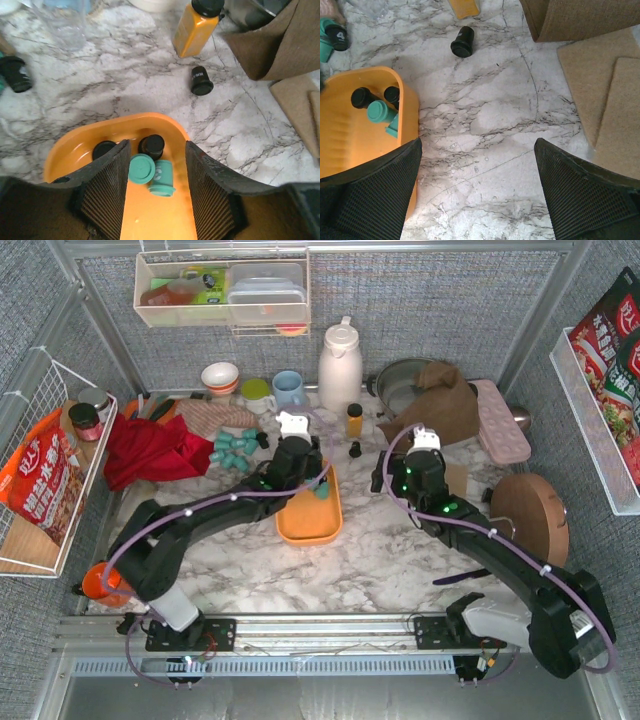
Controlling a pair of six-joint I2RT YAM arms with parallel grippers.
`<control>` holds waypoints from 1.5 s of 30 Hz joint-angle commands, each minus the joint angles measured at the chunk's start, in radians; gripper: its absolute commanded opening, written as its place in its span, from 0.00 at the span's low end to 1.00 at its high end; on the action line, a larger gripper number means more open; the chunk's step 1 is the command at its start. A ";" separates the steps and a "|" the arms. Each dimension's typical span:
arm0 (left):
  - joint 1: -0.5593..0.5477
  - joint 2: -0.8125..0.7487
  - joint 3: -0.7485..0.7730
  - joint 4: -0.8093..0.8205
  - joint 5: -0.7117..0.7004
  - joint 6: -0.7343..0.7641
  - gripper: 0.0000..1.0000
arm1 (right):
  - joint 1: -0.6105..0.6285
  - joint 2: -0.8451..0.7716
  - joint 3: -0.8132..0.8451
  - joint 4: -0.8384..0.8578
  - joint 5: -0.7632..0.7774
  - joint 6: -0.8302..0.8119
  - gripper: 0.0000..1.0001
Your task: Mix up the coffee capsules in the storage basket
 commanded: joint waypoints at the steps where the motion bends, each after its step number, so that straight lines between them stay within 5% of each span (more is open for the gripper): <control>1: 0.002 -0.125 -0.056 -0.039 -0.058 0.065 0.57 | 0.001 0.047 0.029 -0.014 0.010 0.005 0.99; 11: 0.000 -0.491 -0.154 -0.289 -0.008 0.223 0.67 | 0.001 0.277 0.150 0.030 0.039 -0.004 0.90; 18: 0.001 -0.718 -0.306 -0.234 0.046 0.332 0.99 | 0.002 0.524 0.332 0.077 0.041 -0.013 0.85; 31: 0.000 -0.840 -0.378 -0.177 -0.051 0.313 0.99 | 0.000 0.879 0.657 0.021 0.039 0.012 0.73; 45: 0.000 -0.892 -0.375 -0.186 -0.044 0.298 0.99 | -0.002 1.034 0.875 -0.190 0.147 0.046 0.62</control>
